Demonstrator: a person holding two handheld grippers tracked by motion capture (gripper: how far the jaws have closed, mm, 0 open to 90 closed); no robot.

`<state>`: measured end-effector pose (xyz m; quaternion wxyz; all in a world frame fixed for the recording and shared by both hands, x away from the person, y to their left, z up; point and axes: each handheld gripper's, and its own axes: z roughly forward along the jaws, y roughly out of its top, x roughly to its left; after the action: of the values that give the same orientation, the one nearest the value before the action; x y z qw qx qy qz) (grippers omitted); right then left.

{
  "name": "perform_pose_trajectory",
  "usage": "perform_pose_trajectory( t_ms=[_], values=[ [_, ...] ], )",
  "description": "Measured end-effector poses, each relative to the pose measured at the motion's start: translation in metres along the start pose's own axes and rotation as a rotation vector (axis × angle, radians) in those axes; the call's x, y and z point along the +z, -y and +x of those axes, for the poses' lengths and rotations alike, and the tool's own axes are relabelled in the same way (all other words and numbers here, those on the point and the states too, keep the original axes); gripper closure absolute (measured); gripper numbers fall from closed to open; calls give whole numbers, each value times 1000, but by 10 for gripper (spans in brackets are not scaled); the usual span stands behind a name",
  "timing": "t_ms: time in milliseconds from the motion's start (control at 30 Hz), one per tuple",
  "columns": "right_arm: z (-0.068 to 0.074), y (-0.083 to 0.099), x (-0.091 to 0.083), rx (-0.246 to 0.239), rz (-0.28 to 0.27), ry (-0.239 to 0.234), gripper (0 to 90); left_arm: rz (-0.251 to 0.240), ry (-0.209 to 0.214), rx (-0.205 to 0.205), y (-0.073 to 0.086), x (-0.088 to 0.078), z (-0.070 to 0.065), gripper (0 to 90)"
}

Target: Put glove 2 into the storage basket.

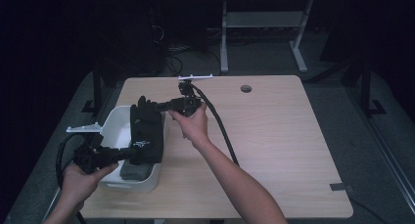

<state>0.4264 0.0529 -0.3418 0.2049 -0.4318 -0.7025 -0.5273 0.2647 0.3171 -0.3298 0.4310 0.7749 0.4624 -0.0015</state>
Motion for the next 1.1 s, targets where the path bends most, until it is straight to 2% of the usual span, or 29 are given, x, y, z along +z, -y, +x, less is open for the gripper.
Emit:
perform_pose_trajectory(
  t_ms=[200,267,400,700,867,1100],
  values=[
    [0,2,11,-7,15,3,818,4,-11,-16,4,-4,7,816],
    [-1,3,18,-7,23,6,818,4,-17,-31,7,-6,13,816],
    [-3,5,26,-3,29,9,818,10,-25,-36,11,-8,19,816],
    [-8,9,37,-3,36,25,817,33,-38,-62,16,-6,33,817],
    [-11,13,45,-8,41,39,816,43,-49,-91,21,-6,41,816],
    [-18,21,54,-11,69,65,814,67,-56,-122,30,-2,53,815]
  ],
)
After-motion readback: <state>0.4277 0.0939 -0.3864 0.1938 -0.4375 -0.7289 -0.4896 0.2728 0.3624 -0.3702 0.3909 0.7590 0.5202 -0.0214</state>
